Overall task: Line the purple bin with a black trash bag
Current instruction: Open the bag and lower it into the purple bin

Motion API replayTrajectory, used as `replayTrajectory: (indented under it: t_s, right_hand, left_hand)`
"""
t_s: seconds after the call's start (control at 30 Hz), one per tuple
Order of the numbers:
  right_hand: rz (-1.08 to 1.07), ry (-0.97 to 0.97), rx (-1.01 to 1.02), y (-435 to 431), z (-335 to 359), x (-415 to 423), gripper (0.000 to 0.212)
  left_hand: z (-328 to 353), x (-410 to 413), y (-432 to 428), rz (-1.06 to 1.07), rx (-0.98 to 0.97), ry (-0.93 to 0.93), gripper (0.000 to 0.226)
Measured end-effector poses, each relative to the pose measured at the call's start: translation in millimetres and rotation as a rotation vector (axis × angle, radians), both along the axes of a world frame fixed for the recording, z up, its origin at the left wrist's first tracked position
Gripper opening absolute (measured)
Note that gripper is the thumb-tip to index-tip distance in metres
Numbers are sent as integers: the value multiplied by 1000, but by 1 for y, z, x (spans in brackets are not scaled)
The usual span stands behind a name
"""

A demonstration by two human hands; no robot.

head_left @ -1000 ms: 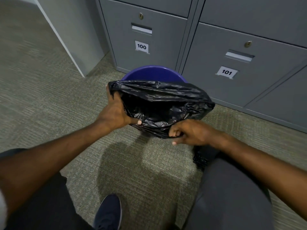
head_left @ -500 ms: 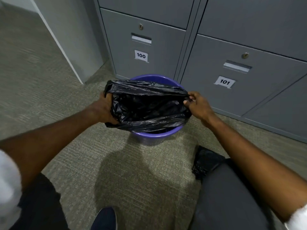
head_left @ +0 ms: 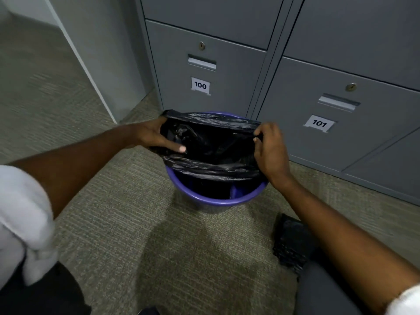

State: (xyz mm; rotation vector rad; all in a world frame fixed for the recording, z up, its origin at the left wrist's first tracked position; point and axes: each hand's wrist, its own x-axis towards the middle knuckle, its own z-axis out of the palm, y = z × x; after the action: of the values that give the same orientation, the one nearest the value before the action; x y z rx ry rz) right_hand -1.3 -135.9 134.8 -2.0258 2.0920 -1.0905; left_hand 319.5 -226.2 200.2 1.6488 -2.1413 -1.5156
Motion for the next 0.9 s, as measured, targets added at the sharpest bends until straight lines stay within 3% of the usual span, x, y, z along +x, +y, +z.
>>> replayTrajectory:
  t_s: [0.1, 0.23, 0.37, 0.53, 0.73, 0.83, 0.9]
  right_hand:
    - [116, 301, -2, -11, -2, 11, 24]
    - [211, 445, 128, -36, 6, 23, 47]
    - [209, 362, 325, -68, 13, 24, 61]
    - [223, 210, 457, -116, 30, 13, 46]
    - [149, -18, 599, -144, 37, 0, 33]
    - [86, -89, 748, -140, 27, -7, 48]
    - [38, -283, 823, -129, 17, -15, 61]
  left_hand:
    - [-9, -12, -8, 71, -236, -31, 88]
    - [-21, -23, -17, 93, -310, -101, 111]
    - [-27, -25, -22, 80, -267, -155, 131]
    - [-33, -23, -28, 23, -255, -207, 132]
    - [-41, -10, -22, 15, -309, -331, 108]
    - [-42, -6, -20, 73, -232, -300, 96]
    - [-43, -2, -18, 132, -106, -238, 89]
